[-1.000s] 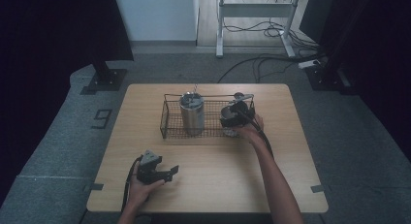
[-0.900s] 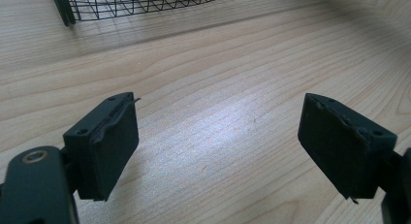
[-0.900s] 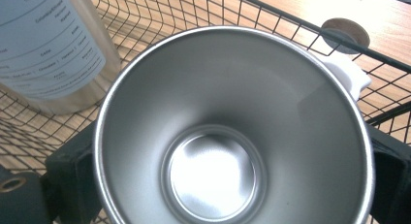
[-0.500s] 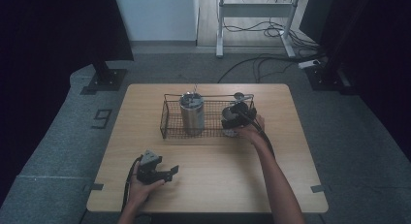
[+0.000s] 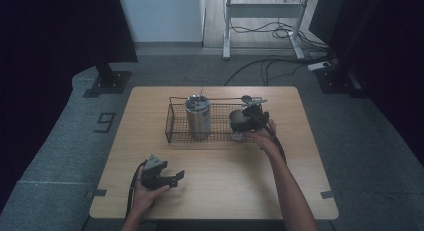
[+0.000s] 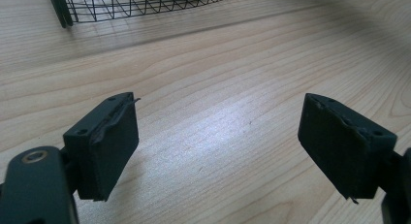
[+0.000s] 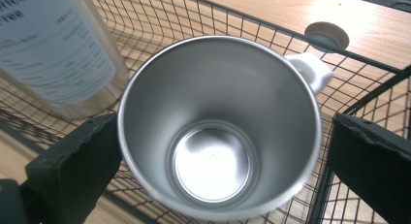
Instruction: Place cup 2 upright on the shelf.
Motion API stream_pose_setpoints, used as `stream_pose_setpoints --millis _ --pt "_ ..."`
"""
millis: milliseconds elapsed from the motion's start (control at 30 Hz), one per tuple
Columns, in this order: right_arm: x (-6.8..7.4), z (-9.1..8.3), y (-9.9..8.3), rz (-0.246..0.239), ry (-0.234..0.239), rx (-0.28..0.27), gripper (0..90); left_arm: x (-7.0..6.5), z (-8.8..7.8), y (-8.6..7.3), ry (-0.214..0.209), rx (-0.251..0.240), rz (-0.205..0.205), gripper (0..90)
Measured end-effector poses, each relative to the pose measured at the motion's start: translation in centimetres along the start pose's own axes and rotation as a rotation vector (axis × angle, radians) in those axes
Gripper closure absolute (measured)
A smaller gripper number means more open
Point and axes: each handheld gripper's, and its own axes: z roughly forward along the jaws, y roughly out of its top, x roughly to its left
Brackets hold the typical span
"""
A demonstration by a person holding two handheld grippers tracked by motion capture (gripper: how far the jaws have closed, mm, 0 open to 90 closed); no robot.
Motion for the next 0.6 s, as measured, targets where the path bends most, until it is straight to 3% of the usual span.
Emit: stream_pose_setpoints --millis 167,433,600 --pt "-0.3 -1.2 -0.5 0.023 0.029 -0.056 0.0 0.0 0.0 0.0 0.0 0.0 -0.001 14.8" --pt "-0.6 -3.3 -1.3 0.045 0.031 -0.151 0.0 -0.1 0.0 0.0 0.0 0.002 0.003 14.8" --pt "-0.4 -4.8 -2.3 0.036 0.043 -0.203 0.0 -0.1 0.0 0.0 0.003 0.004 0.007 14.8"
